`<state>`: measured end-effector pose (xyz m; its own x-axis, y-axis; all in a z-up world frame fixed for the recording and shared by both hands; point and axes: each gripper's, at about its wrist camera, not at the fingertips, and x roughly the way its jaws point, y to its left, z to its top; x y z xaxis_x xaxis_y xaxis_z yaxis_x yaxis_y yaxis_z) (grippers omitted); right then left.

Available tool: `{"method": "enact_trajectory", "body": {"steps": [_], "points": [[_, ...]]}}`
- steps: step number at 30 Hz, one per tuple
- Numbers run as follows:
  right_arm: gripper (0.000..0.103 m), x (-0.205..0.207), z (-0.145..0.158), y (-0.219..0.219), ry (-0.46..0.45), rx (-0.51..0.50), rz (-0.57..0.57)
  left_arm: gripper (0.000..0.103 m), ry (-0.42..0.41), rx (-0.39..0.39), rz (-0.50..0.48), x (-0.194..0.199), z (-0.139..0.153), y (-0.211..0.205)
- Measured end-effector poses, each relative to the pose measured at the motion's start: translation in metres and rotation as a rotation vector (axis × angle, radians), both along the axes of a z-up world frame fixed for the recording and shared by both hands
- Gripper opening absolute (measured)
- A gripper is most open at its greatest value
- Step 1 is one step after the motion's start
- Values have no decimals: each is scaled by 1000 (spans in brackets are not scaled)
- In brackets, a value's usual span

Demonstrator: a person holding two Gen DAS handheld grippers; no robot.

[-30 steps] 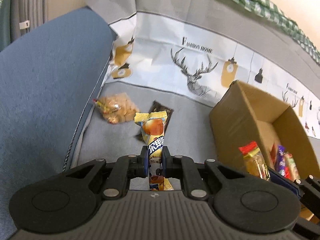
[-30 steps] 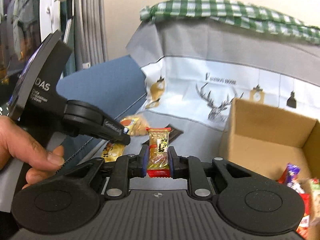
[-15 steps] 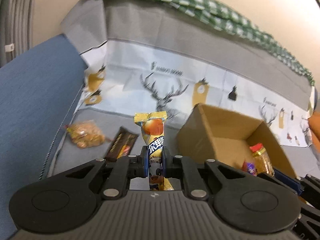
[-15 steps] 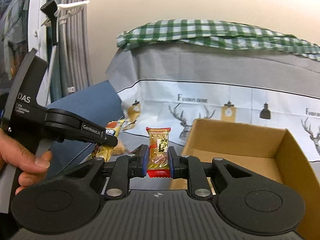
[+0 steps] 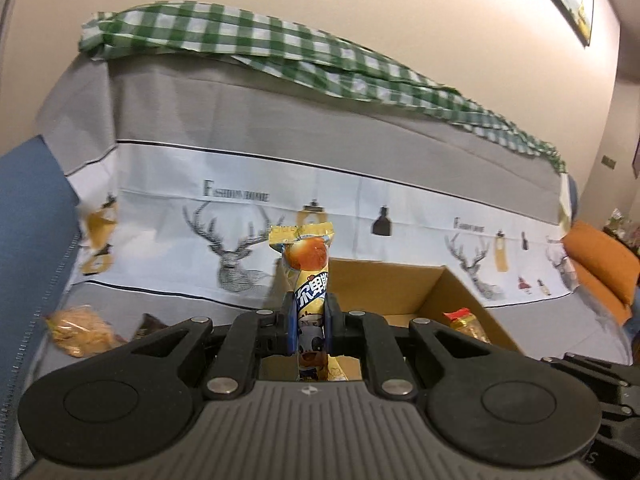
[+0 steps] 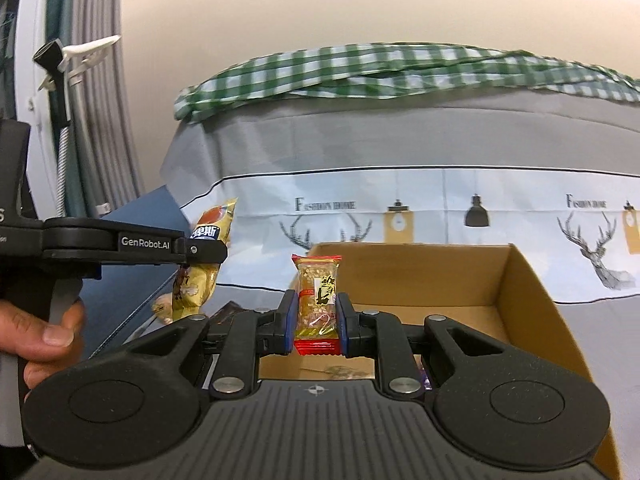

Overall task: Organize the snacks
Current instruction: 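Lift the yellow stick snack with the left tool while the right tool carries the gold candy to the box, then open the left tool over the box while the right tool releases the gold candy inside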

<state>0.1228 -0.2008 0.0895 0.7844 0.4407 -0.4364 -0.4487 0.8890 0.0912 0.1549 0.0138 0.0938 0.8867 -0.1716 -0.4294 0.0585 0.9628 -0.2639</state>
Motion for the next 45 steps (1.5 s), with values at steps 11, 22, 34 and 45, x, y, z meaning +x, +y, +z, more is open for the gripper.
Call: {"method": "enact_trajectory", "body": {"steps": [11, 22, 34, 45], "points": [[21, 7, 2, -29, -43, 13, -109, 13, -66, -72, -117, 6, 3, -49], [21, 15, 1, -58, -37, 33, -252, 13, -84, -49, -178, 10, 0, -78], [21, 15, 1, -58, -36, 28, -256, 13, -83, -55, -181, 12, -1, -79], [21, 14, 1, -56, -39, 22, -253, 13, -83, -63, -183, 12, 0, -78]]}}
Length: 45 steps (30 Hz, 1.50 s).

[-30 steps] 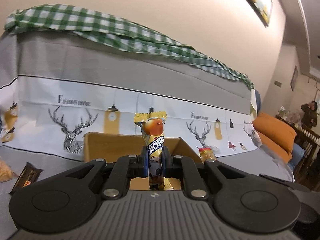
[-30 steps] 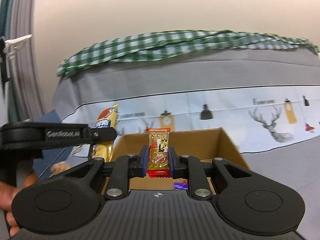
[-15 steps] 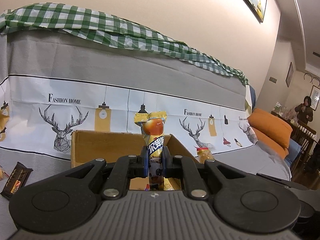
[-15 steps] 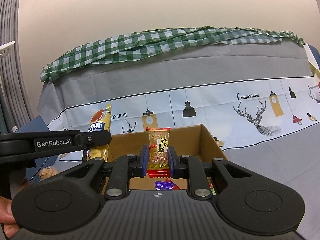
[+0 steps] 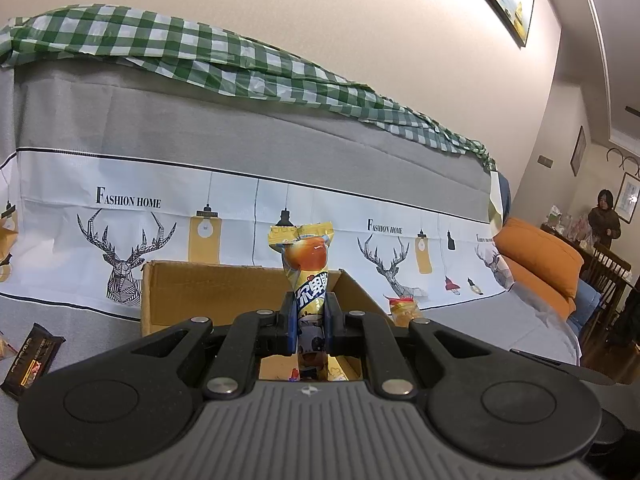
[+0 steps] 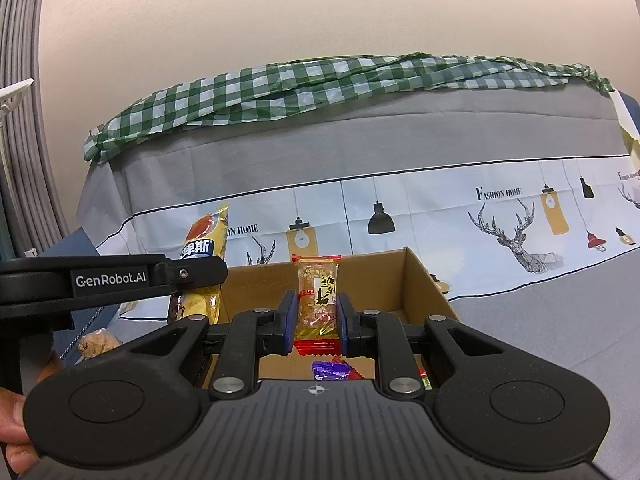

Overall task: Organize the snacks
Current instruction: 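Open the left tool over the box while the right tool releases the gold candy inside, then move both empty tools from the box back to the remaining snacks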

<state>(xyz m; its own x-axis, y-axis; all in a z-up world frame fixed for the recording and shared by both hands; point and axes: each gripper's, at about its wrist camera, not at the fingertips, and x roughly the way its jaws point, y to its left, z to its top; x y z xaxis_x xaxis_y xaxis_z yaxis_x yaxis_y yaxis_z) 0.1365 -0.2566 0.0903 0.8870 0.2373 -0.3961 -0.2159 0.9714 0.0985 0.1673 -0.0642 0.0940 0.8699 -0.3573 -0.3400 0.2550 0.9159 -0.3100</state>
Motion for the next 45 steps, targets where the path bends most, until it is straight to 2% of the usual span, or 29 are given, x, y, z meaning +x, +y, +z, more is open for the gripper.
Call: {"method": "enact_trajectory", "body": {"steps": [4, 6, 7, 8, 10, 15, 24, 29, 36, 41, 45], "points": [[21, 0, 0, 1, 0, 1, 0, 14, 5, -9, -6, 1, 0, 1], [23, 1, -1, 1, 5, 1, 6, 17, 27, -18, -26, 3, -2, 0], [27, 1, -2, 1, 12, 1, 10, 25, 45, -19, -36, 6, -4, -1], [44, 3, -3, 1, 25, -2, 17, 32, 53, -15, -36, 6, -5, -3], [63, 4, -6, 5, 39, -24, 8, 35, 44, -3, -31, 5, -5, -4], [70, 5, -7, 7, 40, -37, -3, 35, 29, 4, -24, 2, -4, 0], [70, 4, -8, 21, 34, -39, -1, 35, 7, 50, 25, -8, 0, 25], [70, 1, -10, 36, 39, -31, -4, 35, 9, 58, 11, -18, -1, 44], [68, -8, -12, 68, 25, -21, 8, 35, -29, 120, 38, -37, -2, 73], [46, -11, -17, 100, 33, 2, 76, 35, 25, 90, 105, -36, -4, 108], [38, -12, -24, 129, 56, 18, 137, 35, 69, 68, 185, -33, -8, 140]]}}
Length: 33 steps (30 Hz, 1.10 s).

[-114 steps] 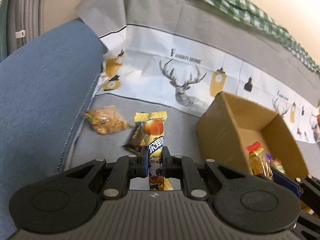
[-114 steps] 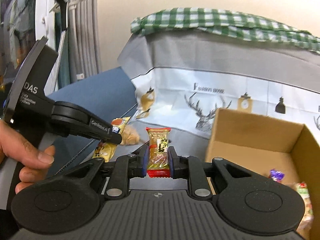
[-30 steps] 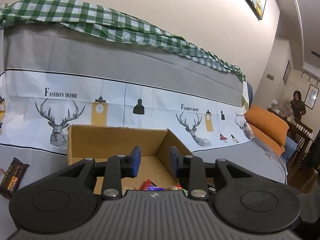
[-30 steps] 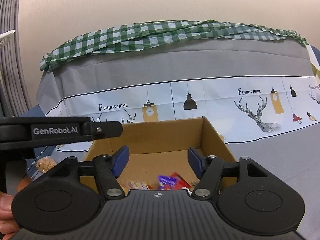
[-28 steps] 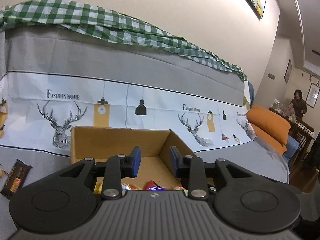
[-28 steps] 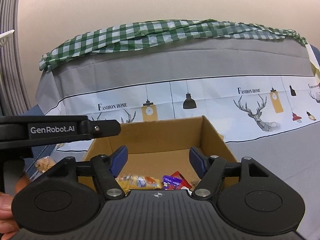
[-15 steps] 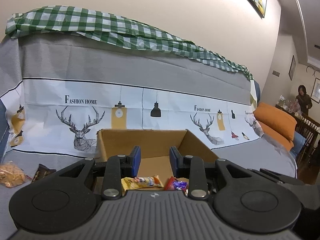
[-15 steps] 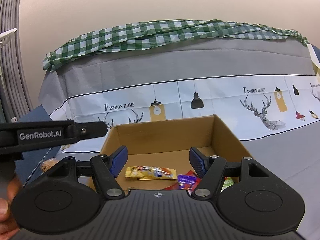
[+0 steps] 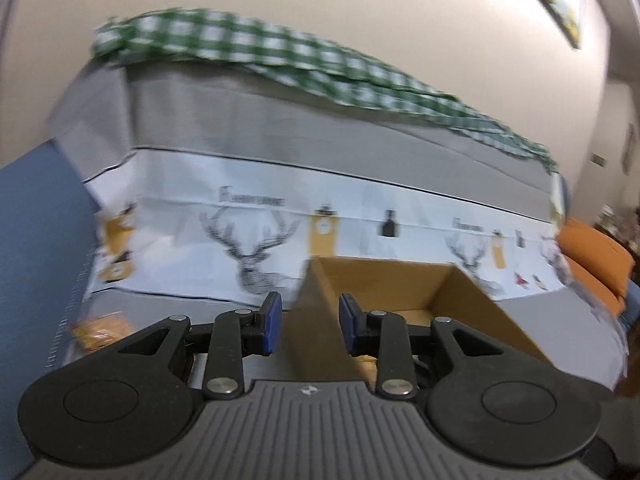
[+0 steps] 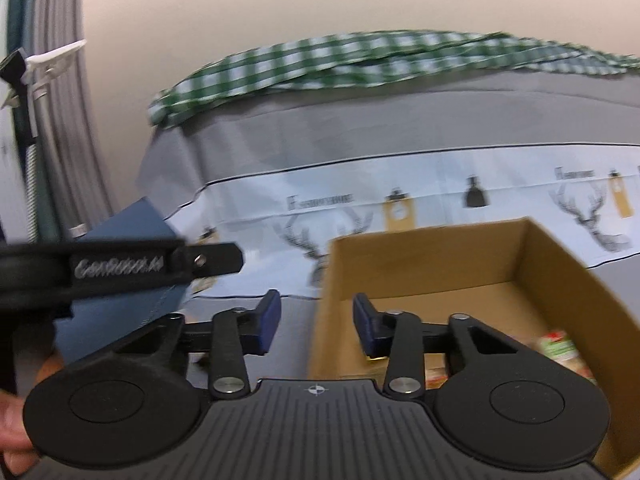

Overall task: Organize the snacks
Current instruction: 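Move both empty tools from the box back to the remaining snacks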

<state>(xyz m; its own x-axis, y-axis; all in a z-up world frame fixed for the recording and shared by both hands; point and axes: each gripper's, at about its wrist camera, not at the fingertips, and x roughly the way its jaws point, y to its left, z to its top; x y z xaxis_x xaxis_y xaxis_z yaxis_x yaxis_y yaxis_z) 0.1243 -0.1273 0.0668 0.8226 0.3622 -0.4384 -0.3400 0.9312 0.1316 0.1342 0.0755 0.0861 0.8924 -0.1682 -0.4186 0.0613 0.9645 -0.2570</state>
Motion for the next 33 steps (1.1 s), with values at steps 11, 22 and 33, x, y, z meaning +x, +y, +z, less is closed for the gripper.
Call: {"method": "enact_trajectory", "body": {"steps": [11, 22, 33], "points": [[37, -2, -22, 73, 47, 4, 132, 31, 70, -50, 211, 14, -24, 76], [38, 35, -58, 132, 122, -4, 133, 31, 117, -93, 385, 19, -34, 107], [58, 86, -111, 168, 233, -29, 56, 31, 157, -81, 417, 35, -45, 114]]}}
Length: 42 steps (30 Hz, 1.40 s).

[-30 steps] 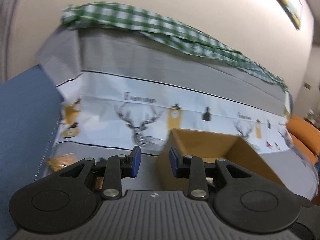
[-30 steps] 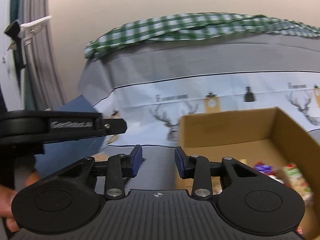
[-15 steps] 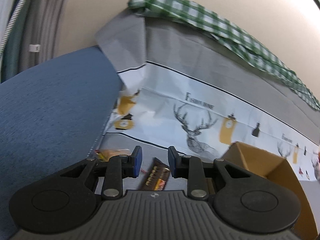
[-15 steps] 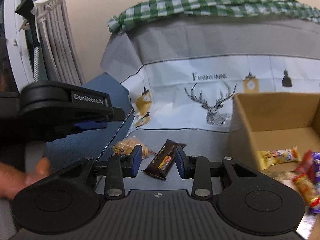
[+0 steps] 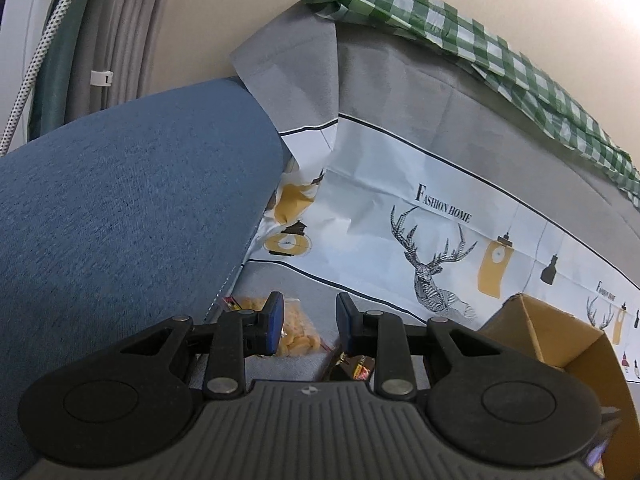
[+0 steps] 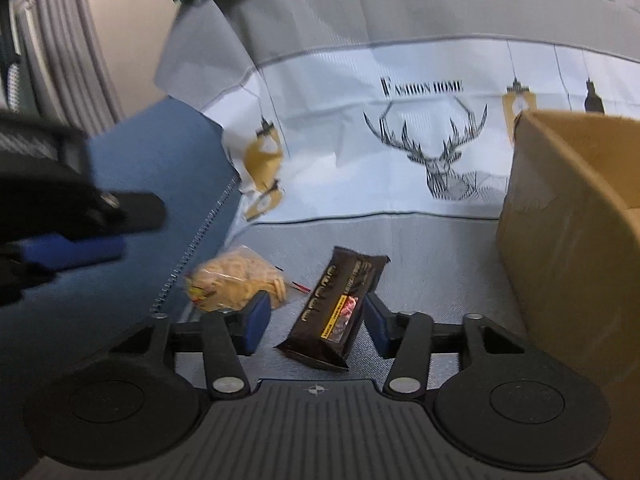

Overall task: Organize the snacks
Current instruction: 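Move both empty tools from the box back to the remaining snacks, then close the right tool on the dark brown chocolate bar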

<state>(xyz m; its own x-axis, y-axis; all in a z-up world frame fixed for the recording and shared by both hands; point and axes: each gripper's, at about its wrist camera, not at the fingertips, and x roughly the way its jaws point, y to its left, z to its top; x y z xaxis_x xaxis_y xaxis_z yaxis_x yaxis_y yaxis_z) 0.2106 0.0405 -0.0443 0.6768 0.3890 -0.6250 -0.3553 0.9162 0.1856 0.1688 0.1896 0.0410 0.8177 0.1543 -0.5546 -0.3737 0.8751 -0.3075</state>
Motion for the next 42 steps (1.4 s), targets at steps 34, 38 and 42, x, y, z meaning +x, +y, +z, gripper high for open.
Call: {"method": "enact_trajectory", "body": {"steps": [34, 38, 42], "points": [[41, 10, -28, -18, 67, -138, -59, 85, 270, 480, -250, 88, -55, -34], [41, -5, -21, -23, 86, -143, -24, 82, 325, 553, -277, 97, -74, -41], [41, -22, -12, -29, 133, -126, 16, 64, 337, 515, -262, 99, -79, -35]]}}
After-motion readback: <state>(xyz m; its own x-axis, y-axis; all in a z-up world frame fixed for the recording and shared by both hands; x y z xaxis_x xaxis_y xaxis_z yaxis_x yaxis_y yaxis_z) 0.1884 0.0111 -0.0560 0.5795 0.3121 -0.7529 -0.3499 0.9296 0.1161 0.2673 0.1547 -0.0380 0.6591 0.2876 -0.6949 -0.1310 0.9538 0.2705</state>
